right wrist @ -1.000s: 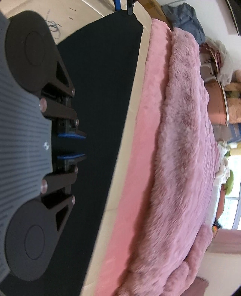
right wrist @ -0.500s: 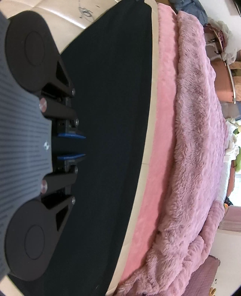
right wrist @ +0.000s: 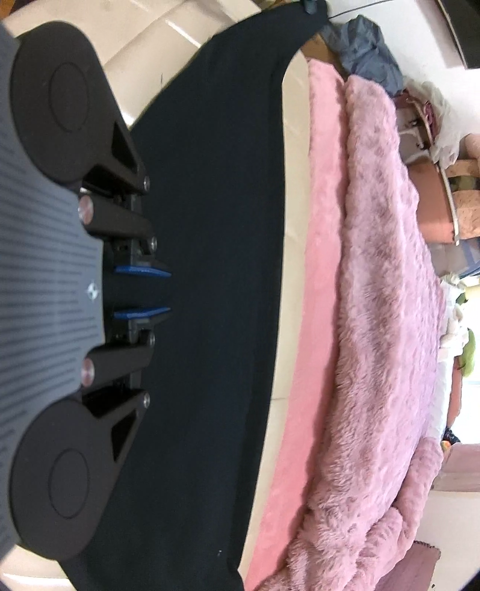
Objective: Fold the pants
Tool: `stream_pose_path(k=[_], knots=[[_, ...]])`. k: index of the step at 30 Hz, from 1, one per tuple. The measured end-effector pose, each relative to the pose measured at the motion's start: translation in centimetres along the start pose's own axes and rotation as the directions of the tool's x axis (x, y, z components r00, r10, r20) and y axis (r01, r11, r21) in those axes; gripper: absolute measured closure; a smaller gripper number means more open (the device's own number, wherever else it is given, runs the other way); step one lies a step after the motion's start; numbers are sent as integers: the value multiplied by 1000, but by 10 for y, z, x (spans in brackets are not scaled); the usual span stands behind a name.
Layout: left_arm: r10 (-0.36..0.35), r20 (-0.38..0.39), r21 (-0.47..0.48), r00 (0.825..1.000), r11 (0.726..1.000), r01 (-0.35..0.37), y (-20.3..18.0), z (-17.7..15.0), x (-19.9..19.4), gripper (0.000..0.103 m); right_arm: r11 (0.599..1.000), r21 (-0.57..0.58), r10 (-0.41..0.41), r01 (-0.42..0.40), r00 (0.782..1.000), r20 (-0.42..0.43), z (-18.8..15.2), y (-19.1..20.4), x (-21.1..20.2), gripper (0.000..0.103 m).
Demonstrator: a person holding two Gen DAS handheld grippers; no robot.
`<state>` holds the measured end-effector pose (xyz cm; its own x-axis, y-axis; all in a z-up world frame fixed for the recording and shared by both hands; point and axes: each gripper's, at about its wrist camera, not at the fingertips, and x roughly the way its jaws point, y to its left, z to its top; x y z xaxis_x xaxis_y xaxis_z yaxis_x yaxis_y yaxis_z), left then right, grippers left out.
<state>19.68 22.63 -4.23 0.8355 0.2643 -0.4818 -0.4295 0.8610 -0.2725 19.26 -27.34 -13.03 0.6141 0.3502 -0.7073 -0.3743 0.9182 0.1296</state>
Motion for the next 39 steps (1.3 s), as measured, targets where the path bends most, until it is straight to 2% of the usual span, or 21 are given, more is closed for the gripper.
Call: stream_pose_path(k=[4, 8, 12, 14, 17, 19, 21, 23, 24, 25, 26, 28, 29, 30, 32, 33, 35, 37, 39], knots=[[-62, 70, 221, 996, 974, 45, -82, -11, -23, 97, 1000, 26, 12, -13, 1000, 29, -1, -7, -17, 90], [-149, 59, 372, 987, 921, 117, -157, -38, -38, 97, 998, 60, 8, -10, 999, 48, -8, -21, -33, 90], [-208, -19, 491, 978, 850, 190, -219, -85, -40, 97, 993, 120, -10, 4, 999, 50, -17, -46, -46, 90], [-218, -83, 554, 972, 801, 227, -244, -120, -39, 97, 988, 153, -19, 11, 999, 49, -22, -57, -50, 89], [-212, -185, 614, 959, 737, 282, -261, -171, -38, 97, 980, 196, -26, 18, 999, 39, -31, -73, -56, 87], [-196, -261, 626, 945, 711, 320, -262, -195, -32, 97, 975, 220, -29, 21, 999, 33, -38, -81, -60, 87], [-186, -363, 593, 913, 710, 380, -259, -211, -26, 96, 969, 245, -20, 13, 999, 25, -43, -86, -61, 87], [-198, -448, 544, 872, 713, 442, -254, -218, -25, 94, 967, 253, -11, 6, 1000, 19, -47, -87, -61, 87], [-218, -485, 515, 847, 711, 479, -250, -216, -25, 89, 967, 253, -7, 3, 1000, 15, -47, -86, -60, 87], [-242, -518, 480, 820, 711, 513, -247, -213, -24, 84, 968, 253, -1, -2, 1000, 11, -48, -85, -59, 87], [-270, -554, 433, 787, 714, 550, -244, -208, -22, 84, 968, 253, 5, -7, 1000, 8, -49, -84, -57, 87], [-326, -630, 322, 704, 716, 620, -238, -200, -23, 81, 967, 253, 18, -18, 1000, 2, -50, -81, -56, 87], [-361, -646, 271, 673, 715, 644, -235, -196, -24, 79, 967, 253, 25, -24, 1000, 1, -50, -79, -56, 87], [-391, -641, 242, 660, 713, 658, -230, -191, -29, 75, 967, 251, 31, -30, 1000, -1, -49, -76, -55, 87], [-429, -617, 209, 660, 719, 663, -221, -178, -33, 70, 969, 243, 43, -41, 999, -2, -47, -70, -55, 86], [-436, -606, 199, 666, 727, 657, -218, -173, -29, 69, 970, 239, 51, -49, 999, -1, -46, -68, -55, 86], [-403, -582, 246, 706, 741, 625, -210, -166, -28, 69, 969, 235, 73, -72, 997, 1, -43, -62, -53, 85], [-362, -562, 323, 744, 731, 601, -204, -164, -27, 69, 966, 238, 104, -102, 995, 2, -39, -57, -48, 85], [-324, -569, 385, 756, 707, 593, -205, -168, -25, 69, 965, 228, 130, -126, 992, -3, -34, -49, -39, 84]])
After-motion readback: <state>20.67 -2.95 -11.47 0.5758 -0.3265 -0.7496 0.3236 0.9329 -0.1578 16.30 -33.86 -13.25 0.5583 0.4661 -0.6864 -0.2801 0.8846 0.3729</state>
